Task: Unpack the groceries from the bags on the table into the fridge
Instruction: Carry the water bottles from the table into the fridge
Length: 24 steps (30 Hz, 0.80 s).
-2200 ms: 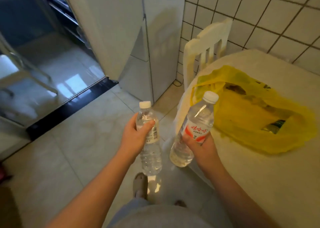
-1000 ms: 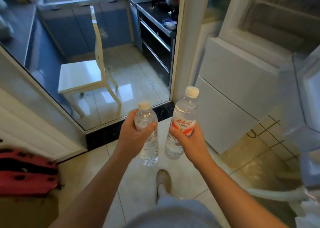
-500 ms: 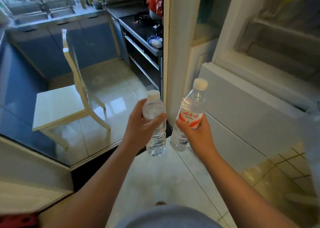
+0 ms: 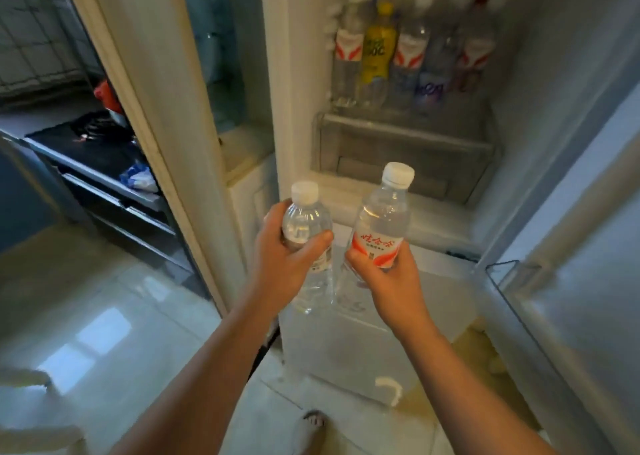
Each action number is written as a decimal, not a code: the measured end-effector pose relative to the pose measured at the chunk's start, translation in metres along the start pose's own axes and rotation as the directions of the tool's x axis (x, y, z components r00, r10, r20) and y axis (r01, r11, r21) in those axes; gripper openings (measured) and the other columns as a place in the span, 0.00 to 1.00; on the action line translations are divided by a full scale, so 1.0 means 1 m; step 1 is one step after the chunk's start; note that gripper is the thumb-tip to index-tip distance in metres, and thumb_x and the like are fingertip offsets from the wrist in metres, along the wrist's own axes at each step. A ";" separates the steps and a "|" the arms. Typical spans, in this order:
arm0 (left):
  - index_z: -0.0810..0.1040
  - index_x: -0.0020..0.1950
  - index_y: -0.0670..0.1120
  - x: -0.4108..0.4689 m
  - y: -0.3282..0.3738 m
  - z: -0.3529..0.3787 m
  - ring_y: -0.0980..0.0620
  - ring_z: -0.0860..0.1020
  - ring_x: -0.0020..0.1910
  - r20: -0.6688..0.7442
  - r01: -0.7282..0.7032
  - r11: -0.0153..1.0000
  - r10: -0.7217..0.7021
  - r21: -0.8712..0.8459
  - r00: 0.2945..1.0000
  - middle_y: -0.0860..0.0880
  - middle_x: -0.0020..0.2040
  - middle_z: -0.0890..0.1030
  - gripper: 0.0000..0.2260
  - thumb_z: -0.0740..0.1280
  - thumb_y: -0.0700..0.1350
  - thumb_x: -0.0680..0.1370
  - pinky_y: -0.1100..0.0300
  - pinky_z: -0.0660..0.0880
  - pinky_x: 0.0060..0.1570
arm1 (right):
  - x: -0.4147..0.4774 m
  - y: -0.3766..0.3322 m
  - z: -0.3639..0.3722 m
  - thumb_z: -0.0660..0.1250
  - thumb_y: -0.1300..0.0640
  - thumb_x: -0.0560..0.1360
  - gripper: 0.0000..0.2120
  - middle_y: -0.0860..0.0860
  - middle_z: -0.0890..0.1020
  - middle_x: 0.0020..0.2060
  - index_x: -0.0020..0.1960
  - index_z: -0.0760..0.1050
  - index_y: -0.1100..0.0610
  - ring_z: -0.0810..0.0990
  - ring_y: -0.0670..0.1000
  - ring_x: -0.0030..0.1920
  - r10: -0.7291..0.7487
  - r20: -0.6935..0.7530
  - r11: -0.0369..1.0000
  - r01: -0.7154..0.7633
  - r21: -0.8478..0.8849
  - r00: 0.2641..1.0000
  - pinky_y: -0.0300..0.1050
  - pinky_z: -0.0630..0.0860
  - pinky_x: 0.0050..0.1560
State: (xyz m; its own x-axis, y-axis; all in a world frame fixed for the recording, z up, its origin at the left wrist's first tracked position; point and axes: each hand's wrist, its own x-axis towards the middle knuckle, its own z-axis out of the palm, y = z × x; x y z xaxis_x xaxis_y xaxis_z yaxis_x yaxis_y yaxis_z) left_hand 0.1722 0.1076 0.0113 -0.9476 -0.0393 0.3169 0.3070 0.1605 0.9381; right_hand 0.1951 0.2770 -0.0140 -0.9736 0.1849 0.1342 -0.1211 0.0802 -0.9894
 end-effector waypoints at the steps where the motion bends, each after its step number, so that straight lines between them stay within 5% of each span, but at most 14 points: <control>1: 0.74 0.62 0.52 0.017 0.001 0.010 0.56 0.83 0.49 0.016 -0.032 0.999 0.033 -0.022 0.999 0.56 0.49 0.82 0.23 0.74 0.55 0.70 0.66 0.78 0.45 | 0.014 -0.003 -0.005 0.78 0.46 0.67 0.29 0.47 0.83 0.52 0.64 0.73 0.53 0.83 0.43 0.51 -0.019 -0.037 1.000 0.019 -0.001 0.999 0.37 0.80 0.48; 7: 0.74 0.58 0.52 0.121 0.013 0.063 0.62 0.81 0.47 0.159 -0.124 0.987 0.139 -0.103 0.977 0.56 0.47 0.81 0.16 0.74 0.39 0.74 0.71 0.76 0.43 | 0.101 -0.027 -0.028 0.76 0.54 0.70 0.23 0.47 0.83 0.51 0.62 0.73 0.52 0.83 0.41 0.50 -0.120 -0.239 0.992 0.123 0.000 0.964 0.33 0.78 0.45; 11: 0.75 0.59 0.49 0.187 0.026 0.087 0.61 0.82 0.46 0.221 -0.152 0.971 0.191 -0.184 0.956 0.62 0.45 0.82 0.17 0.75 0.39 0.74 0.70 0.77 0.42 | 0.160 -0.047 -0.038 0.75 0.59 0.72 0.20 0.48 0.83 0.50 0.61 0.74 0.55 0.83 0.41 0.49 -0.201 -0.344 0.977 0.213 -0.003 0.917 0.33 0.78 0.45; 18: 0.74 0.61 0.55 0.287 0.045 0.124 0.56 0.83 0.54 0.291 -0.163 0.934 0.260 -0.318 0.921 0.53 0.54 0.84 0.22 0.76 0.39 0.73 0.58 0.81 0.52 | 0.243 -0.074 -0.061 0.76 0.61 0.72 0.19 0.50 0.84 0.51 0.60 0.75 0.57 0.84 0.44 0.50 -0.298 -0.447 0.948 0.317 -0.032 0.844 0.35 0.78 0.45; 24: 0.74 0.60 0.54 0.345 0.050 0.139 0.57 0.83 0.53 0.262 -0.233 0.905 0.336 -0.357 0.904 0.56 0.53 0.84 0.21 0.75 0.37 0.73 0.63 0.80 0.50 | 0.291 -0.081 -0.088 0.76 0.57 0.72 0.22 0.49 0.84 0.53 0.63 0.74 0.55 0.83 0.44 0.53 -0.340 -0.483 0.938 0.327 -0.114 0.807 0.40 0.79 0.51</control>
State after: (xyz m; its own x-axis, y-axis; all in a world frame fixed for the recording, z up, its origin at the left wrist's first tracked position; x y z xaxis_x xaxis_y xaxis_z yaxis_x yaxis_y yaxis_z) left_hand -0.1516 0.2396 0.1481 -0.7768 0.2773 0.5654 0.5298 -0.1975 0.8248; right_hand -0.0610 0.4101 0.1100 -0.6509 0.5947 0.4719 -0.4102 0.2475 -0.8778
